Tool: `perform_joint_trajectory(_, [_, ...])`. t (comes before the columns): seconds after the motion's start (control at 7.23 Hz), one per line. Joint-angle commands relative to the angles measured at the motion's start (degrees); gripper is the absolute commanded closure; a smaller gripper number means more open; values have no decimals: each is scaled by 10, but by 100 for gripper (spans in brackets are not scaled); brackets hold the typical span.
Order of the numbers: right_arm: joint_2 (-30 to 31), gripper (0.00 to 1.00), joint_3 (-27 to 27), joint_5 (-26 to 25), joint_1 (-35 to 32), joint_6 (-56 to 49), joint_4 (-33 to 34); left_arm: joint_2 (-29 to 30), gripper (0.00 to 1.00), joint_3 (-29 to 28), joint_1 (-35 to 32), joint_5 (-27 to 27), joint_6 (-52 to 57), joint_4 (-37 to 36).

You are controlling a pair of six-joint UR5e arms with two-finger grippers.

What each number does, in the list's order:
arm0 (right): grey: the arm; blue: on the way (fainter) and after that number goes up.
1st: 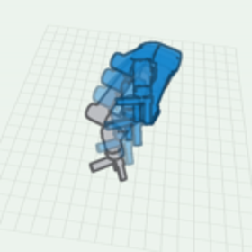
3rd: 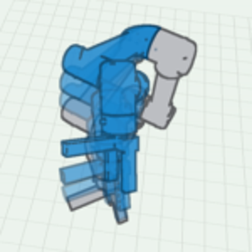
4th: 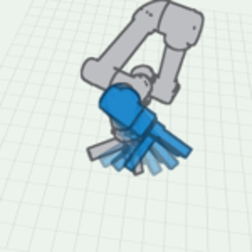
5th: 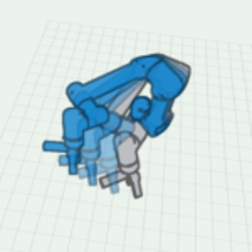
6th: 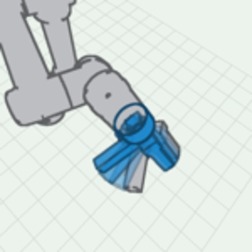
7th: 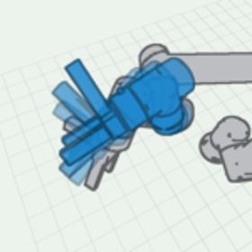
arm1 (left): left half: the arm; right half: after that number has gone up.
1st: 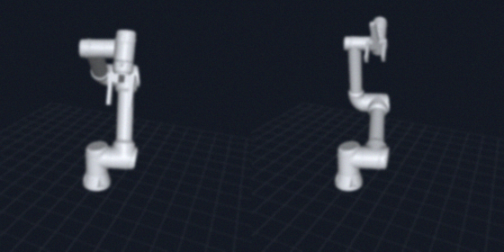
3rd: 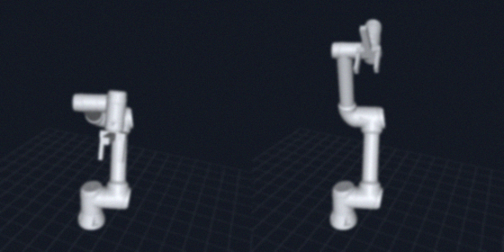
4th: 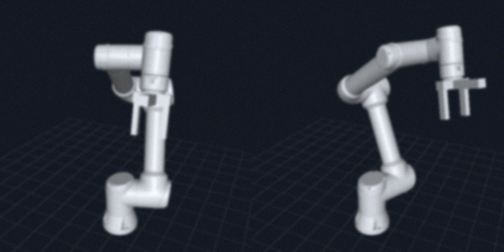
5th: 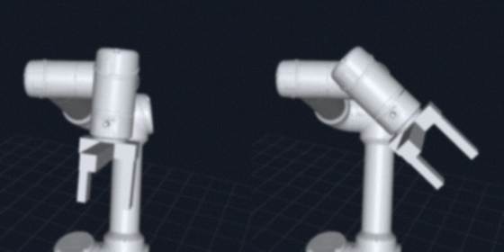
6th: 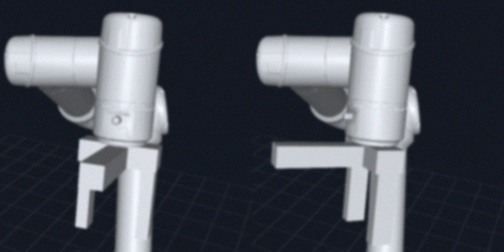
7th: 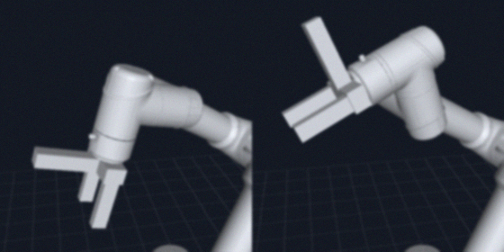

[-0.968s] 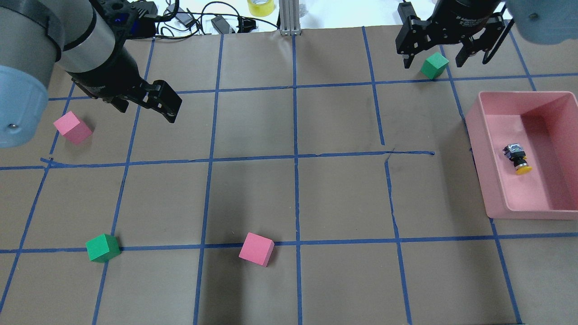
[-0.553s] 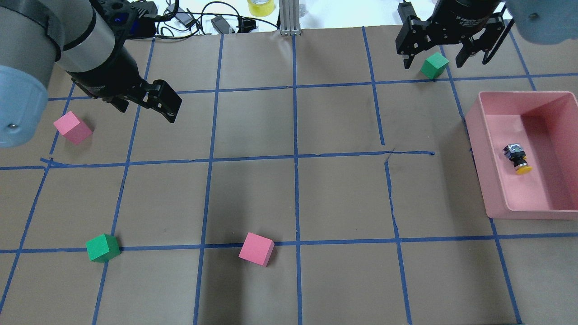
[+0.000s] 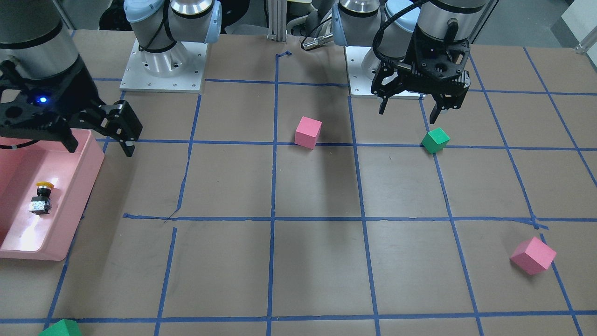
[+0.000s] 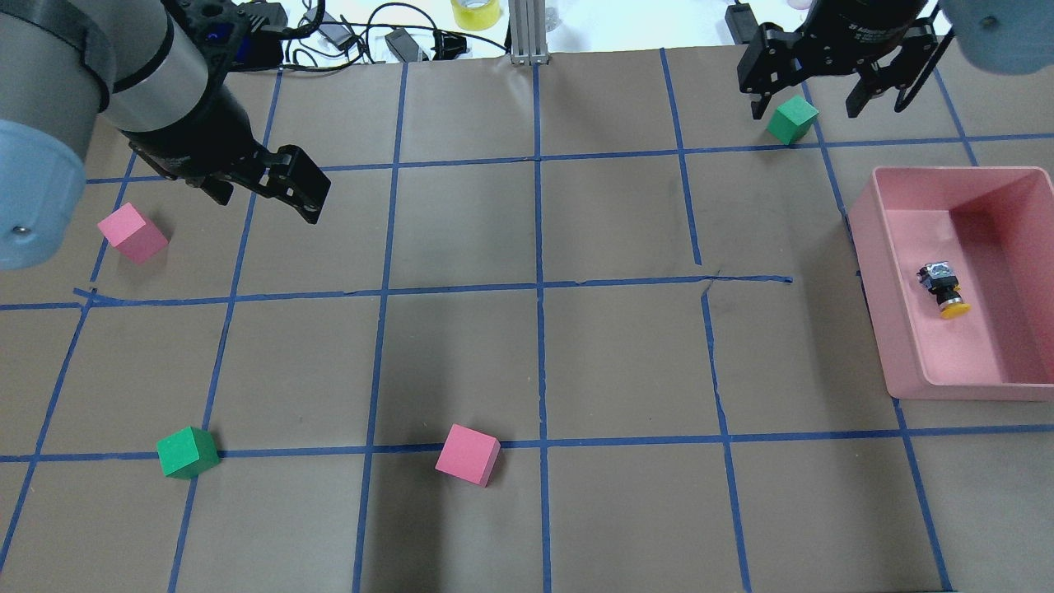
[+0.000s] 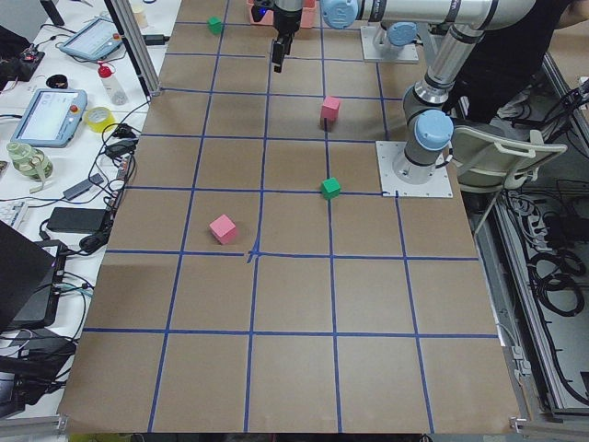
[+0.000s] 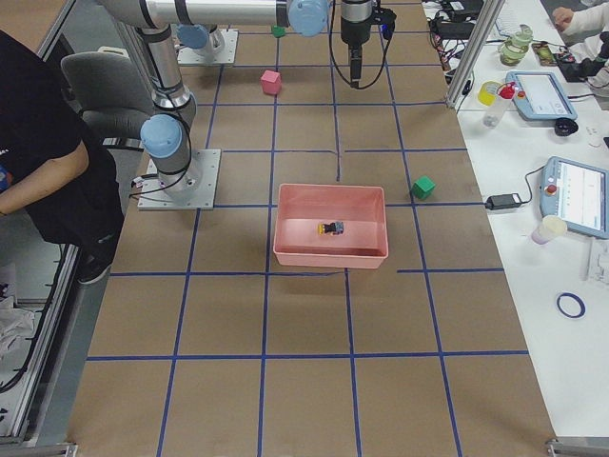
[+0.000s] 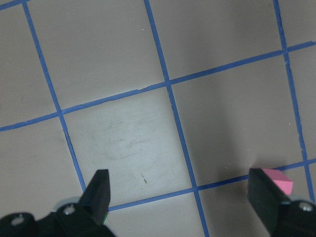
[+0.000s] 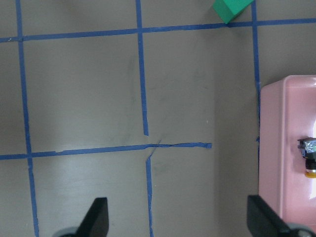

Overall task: Align button upright
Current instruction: 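Move the right gripper over the pink bin above the push-button switch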

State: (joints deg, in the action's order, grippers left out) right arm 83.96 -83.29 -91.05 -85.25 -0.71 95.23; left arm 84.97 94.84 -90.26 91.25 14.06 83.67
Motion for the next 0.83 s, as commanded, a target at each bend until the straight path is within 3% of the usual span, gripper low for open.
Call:
perform_joint_trajectory(0.0, [-21,0,-7,0,89,-53,15,0,0,0,0,1,0,1])
perform_joint_trajectory(0.28, [-56,0,-56,3,188,-123,98,-1,0,0,0,1,0,1])
perform_joint_trajectory(0.55, [-98,0,-115,3,220,-126,219,-1,0,0,0,1,0,1])
perform_joint_trajectory(0.69, [-108,0,-135,-2,231,-148,240,-1,0,1,0,1,0,1])
